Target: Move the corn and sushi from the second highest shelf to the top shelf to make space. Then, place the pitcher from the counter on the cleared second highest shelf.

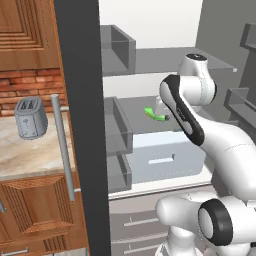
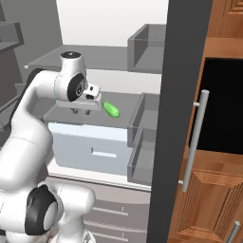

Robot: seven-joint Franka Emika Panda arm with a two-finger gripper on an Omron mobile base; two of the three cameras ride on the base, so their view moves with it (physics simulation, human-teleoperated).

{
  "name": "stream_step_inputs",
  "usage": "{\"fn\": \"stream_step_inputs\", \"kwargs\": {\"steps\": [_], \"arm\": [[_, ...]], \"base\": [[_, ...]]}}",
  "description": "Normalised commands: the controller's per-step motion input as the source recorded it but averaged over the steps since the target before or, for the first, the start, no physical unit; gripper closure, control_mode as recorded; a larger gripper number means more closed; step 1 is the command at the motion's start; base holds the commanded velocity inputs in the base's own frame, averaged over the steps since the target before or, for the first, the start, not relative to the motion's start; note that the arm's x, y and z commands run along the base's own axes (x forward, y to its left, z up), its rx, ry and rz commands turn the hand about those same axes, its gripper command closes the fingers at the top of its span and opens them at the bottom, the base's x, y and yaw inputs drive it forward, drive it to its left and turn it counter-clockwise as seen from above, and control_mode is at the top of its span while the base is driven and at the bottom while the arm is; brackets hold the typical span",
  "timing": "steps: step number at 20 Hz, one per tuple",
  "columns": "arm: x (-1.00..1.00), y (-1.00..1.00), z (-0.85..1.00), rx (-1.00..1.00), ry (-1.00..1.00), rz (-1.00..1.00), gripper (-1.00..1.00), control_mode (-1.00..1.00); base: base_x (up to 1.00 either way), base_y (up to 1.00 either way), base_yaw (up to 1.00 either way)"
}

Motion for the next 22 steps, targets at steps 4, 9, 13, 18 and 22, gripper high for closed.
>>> {"fn": "stream_step_inputs", "kwargs": {"steps": [4,9,13,18,22], "arm": [[-0.08,-0.05,-0.21,0.00,-0.27,0.00,-1.00,-1.00],[-0.03,-0.31,-0.28,0.03,-0.43,0.00,-1.00,-1.00],[0.00,-0.22,-0.41,0.00,-0.13,0.00,-1.00,-1.00],[0.20,-0.32,-0.33,0.00,-0.05,0.00,-1.00,-1.00],[0.32,-0.27,-0.04,0.00,-0.03,0.00,-1.00,-1.00]], "base": [[0.00,0.00,0.00],[0.00,0.00,0.00],[0.00,0.00,0.00],[0.00,0.00,0.00],[0.00,0.00,0.00]]}}
